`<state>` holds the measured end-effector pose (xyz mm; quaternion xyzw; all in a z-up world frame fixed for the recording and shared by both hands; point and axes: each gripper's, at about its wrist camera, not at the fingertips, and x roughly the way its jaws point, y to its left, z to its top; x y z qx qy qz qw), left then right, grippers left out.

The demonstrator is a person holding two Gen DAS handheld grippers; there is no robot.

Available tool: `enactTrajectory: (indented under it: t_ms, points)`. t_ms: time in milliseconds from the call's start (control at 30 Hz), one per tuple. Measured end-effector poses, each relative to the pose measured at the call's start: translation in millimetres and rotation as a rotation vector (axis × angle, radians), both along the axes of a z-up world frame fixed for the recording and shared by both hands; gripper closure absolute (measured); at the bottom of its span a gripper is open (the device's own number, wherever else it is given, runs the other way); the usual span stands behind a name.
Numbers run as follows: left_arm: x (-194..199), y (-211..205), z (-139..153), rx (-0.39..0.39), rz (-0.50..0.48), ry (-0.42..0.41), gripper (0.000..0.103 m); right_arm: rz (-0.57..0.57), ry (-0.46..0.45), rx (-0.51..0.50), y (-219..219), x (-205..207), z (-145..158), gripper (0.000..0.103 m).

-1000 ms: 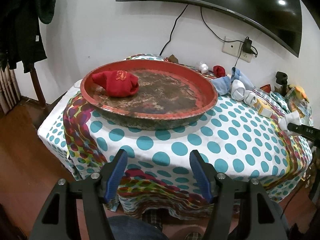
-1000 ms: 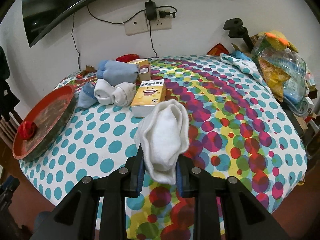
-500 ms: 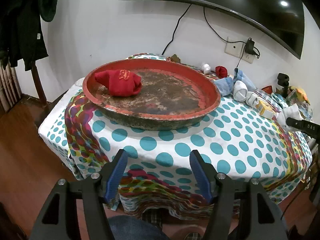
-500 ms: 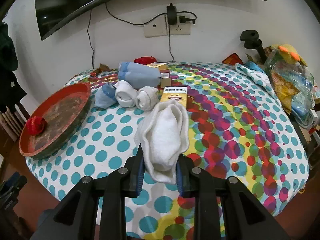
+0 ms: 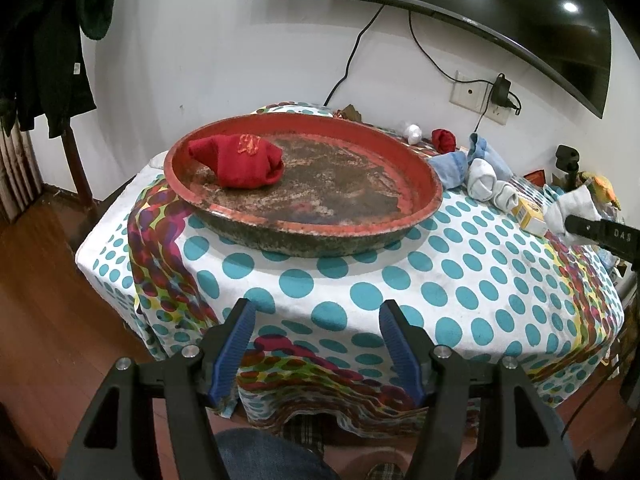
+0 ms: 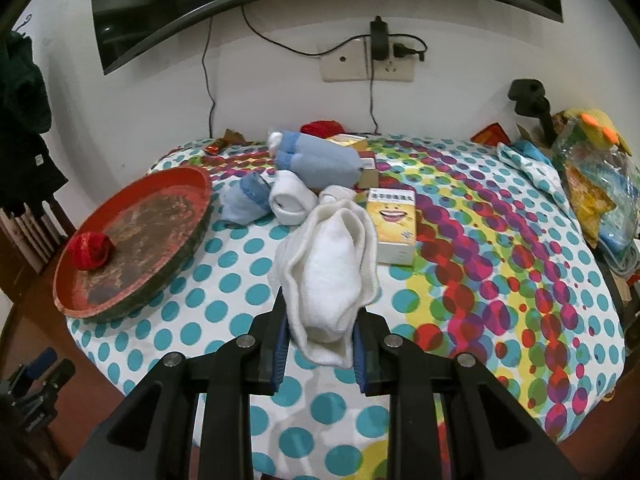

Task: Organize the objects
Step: 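Lift the white sock and carry it over the red tray with the right gripper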

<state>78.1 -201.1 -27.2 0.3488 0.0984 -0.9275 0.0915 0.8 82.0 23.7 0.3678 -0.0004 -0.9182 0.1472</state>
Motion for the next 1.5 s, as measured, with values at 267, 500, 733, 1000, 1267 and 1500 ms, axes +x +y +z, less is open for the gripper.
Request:
enactTrajectory:
  t_ms: [267, 500, 733, 1000, 1267, 1500]
  points:
    - [0, -1, -1, 0.003, 0.001, -0.002, 0.037, 0.051, 0.017, 0.004, -32, -2, 8, 0.079]
    - [-1, -2, -2, 0.007, 0.003, -0.004, 0.037, 0.101, 0.03, 0.008, -63, -4, 15, 0.078]
    - [-1, -3, -3, 0.012, 0.003, -0.007, 0.037, 0.155, 0.048, 0.03, -97, -5, 21, 0.078]
    - [-2, -5, -5, 0.03, 0.007, -0.015, 0.037, 0.194, 0.044, 0.049, -125, -10, 19, 0.078]
    - [-5, -6, -10, 0.049, -0.004, -0.033, 0.037, 0.257, 0.039, 0.111, -175, -26, 11, 0.078]
    - [-9, -14, -13, 0.085, -0.008, -0.047, 0.037, 0.315, 0.012, 0.162, -229, -51, -1, 0.078]
